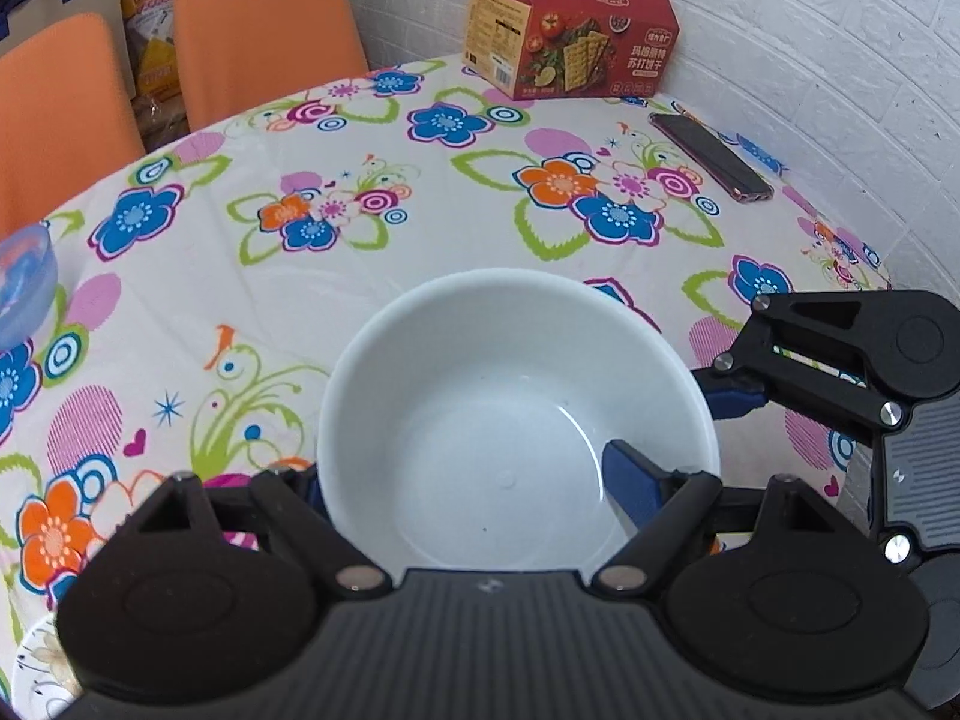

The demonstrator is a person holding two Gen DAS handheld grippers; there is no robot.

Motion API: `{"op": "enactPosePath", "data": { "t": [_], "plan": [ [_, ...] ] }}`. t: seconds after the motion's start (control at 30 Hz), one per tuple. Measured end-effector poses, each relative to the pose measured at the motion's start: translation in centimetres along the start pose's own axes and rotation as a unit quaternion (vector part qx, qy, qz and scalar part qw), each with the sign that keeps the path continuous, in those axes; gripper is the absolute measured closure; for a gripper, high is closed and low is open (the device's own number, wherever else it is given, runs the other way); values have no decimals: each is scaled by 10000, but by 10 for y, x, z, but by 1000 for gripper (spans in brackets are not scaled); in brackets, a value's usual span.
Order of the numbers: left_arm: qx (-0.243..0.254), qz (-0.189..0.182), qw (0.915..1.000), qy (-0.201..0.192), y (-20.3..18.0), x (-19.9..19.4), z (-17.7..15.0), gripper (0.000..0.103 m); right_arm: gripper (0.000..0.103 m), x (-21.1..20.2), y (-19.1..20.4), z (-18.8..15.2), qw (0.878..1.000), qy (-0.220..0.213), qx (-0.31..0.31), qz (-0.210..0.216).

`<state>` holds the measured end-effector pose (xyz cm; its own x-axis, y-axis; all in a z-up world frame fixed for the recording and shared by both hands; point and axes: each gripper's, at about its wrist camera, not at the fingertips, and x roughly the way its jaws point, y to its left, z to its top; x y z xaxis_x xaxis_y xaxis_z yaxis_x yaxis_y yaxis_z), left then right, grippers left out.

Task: Organize plates and bowls
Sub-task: 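Carry the white bowl into the steel bowl and open the left gripper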

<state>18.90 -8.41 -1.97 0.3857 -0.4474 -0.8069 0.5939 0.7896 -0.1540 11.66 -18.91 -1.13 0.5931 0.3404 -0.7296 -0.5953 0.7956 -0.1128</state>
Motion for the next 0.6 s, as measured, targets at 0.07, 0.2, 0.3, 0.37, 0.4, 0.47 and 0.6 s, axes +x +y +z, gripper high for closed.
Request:
{"op": "enactPosePath", "data": {
  "t": [0.07, 0.2, 0.3, 0.37, 0.4, 0.47, 0.6],
  "plan": [
    [-78, -66, 9999, 46, 4, 5, 0, 18, 47, 3, -1, -5, 9999, 27, 100, 61],
    [-152, -171, 9997, 66, 9, 11, -1, 17, 47, 8, -7, -9, 9994, 93, 305, 131],
    [-132, -228, 9996, 109, 9, 10, 0, 14, 47, 10, -10, -11, 9989, 139, 413, 167],
    [-202, -283, 9993, 140, 11, 8, 2, 13, 48, 10, -13, -11, 9983, 182, 498, 250],
    [-245, -318, 9991, 141, 13, 7, 3, 13, 48, 10, -14, -11, 9979, 220, 541, 281],
    [-312, -418, 9985, 178, 16, 5, 4, 12, 48, 9, -14, -9, 9971, 284, 600, 363],
    [-322, -579, 9974, 266, 19, 0, 3, 11, 48, 7, -14, -7, 9951, 433, 736, 500]
  ]
}}
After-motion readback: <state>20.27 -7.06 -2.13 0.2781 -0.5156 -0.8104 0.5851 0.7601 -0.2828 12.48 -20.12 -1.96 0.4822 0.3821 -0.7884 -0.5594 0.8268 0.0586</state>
